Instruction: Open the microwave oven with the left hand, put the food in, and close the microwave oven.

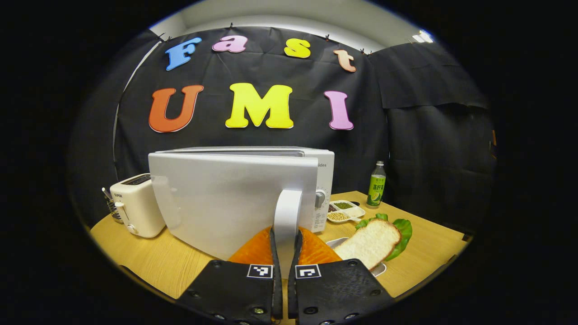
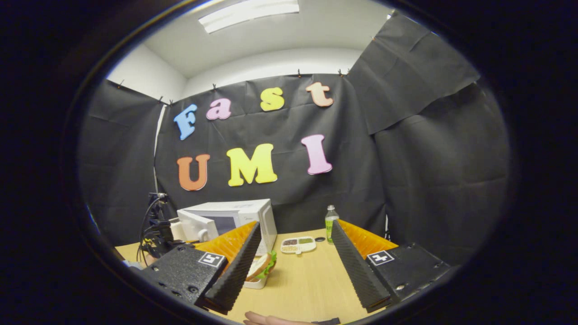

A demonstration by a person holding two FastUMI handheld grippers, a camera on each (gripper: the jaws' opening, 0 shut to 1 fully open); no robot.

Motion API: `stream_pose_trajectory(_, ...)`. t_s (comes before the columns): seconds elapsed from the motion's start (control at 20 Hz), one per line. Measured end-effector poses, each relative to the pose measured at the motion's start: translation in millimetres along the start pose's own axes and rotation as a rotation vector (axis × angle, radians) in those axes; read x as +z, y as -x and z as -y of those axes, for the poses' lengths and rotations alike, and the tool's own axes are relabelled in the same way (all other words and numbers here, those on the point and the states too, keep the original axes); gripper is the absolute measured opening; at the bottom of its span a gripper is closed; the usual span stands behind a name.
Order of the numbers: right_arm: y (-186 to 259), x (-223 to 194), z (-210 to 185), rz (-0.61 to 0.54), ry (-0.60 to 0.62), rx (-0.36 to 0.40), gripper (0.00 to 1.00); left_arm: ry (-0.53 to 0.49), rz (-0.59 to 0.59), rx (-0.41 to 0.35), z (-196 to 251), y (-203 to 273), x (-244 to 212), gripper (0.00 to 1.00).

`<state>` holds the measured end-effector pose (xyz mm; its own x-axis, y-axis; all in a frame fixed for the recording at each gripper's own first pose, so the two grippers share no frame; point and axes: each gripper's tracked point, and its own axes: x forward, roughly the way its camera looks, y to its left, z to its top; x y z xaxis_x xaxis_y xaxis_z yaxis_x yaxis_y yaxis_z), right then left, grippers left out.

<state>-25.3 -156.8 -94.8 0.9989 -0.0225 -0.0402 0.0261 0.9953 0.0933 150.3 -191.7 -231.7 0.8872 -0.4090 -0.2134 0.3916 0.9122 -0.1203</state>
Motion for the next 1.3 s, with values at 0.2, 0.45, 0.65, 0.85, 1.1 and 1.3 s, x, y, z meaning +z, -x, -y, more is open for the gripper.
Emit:
stream_pose_trajectory(0.2, 25, 6, -19, -0.003, 0.039, -0.013, 0.89, -0.004, 0.003, -0.010, -20, 38, -6, 0.04)
stream_pose_trajectory(0.45, 41, 18, -47, 0.018, 0.048, -0.002, 0.99, -0.026, 0.019, 0.019, -66, 89, -14, 0.04)
stream_pose_trajectory(0.65, 41, 22, -79, 0.018, 0.073, 0.038, 0.99, -0.011, 0.019, 0.075, -118, 129, -21, 0.03)
stream_pose_trajectory(0.85, 33, 16, -112, 0.021, 0.109, 0.081, 0.99, -0.016, 0.000, 0.137, -169, 158, -27, 0.03)
stream_pose_trajectory(1.1, 24, 5, -149, -0.012, 0.132, 0.121, 0.89, 0.013, 0.013, 0.199, -230, 179, -29, 0.03)
stream_pose_trajectory(1.3, 20, 0, -160, -0.027, 0.134, 0.125, 0.89, 0.049, 0.004, 0.161, -248, 183, -32, 0.02)
